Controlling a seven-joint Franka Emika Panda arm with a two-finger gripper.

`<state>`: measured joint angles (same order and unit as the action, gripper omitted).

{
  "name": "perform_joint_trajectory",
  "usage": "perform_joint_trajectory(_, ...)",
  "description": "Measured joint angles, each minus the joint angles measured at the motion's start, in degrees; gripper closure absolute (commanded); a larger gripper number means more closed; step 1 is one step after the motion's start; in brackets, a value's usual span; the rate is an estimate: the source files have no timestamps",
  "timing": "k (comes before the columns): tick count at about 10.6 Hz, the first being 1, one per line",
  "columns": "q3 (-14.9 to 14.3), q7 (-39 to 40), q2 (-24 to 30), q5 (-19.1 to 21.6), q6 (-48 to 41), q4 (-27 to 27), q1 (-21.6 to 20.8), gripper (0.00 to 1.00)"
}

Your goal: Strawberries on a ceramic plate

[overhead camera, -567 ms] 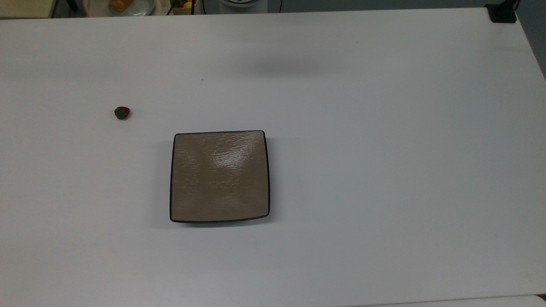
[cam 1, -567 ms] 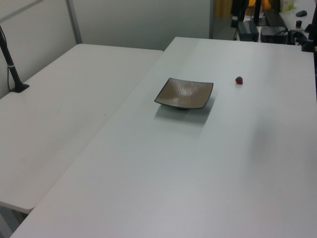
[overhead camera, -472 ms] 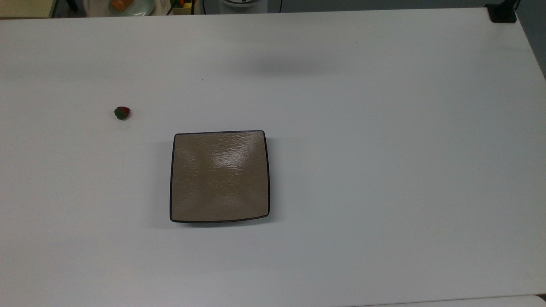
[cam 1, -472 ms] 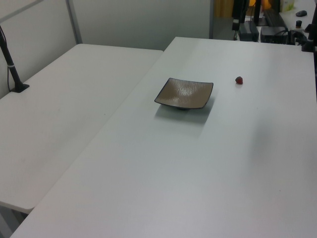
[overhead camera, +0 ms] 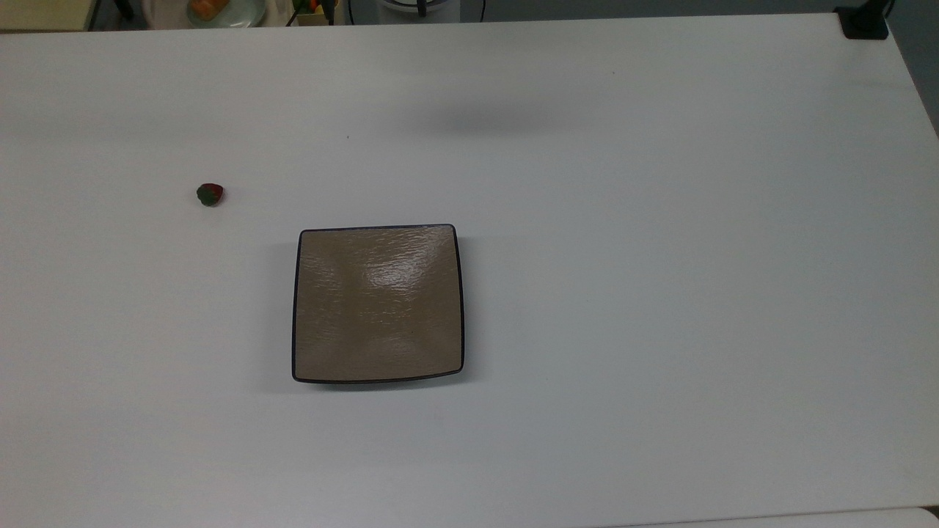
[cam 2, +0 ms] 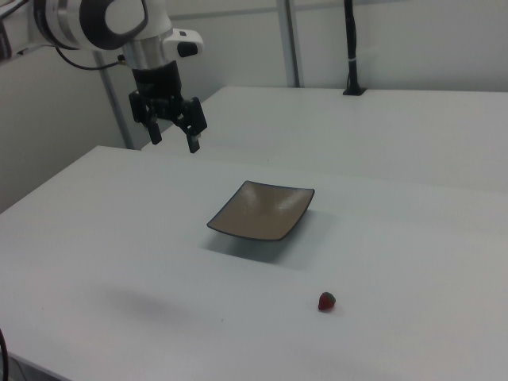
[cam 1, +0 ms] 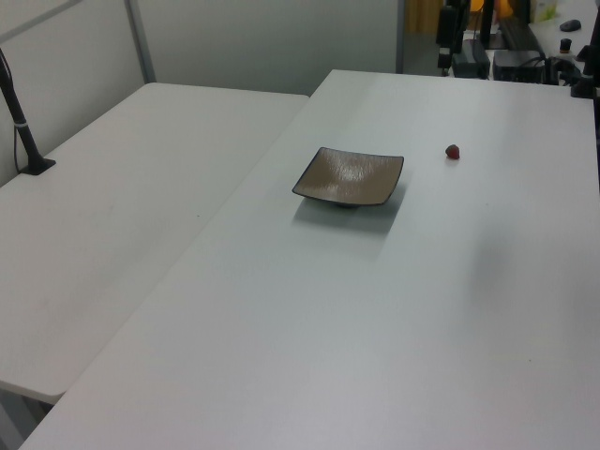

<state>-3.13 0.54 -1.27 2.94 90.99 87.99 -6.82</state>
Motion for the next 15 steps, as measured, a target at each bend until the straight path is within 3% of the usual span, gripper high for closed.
perform_joint_trajectory(3,-0.2,2.6,-0.9,-0.4,0.0,0.1,1.1,0.00)
perform_joint_trajectory(7,-0.5,24.3,-1.4,-0.6,0.1,0.5,9.4,0.00)
perform_joint_trajectory(10,-0.6,34.2,-2.1,-0.6,6.1,3.8,13.3,0.00)
perform_joint_trajectory(15,-0.6,39.4,-5.4,-0.6,15.6,8.7,15.9,0.00)
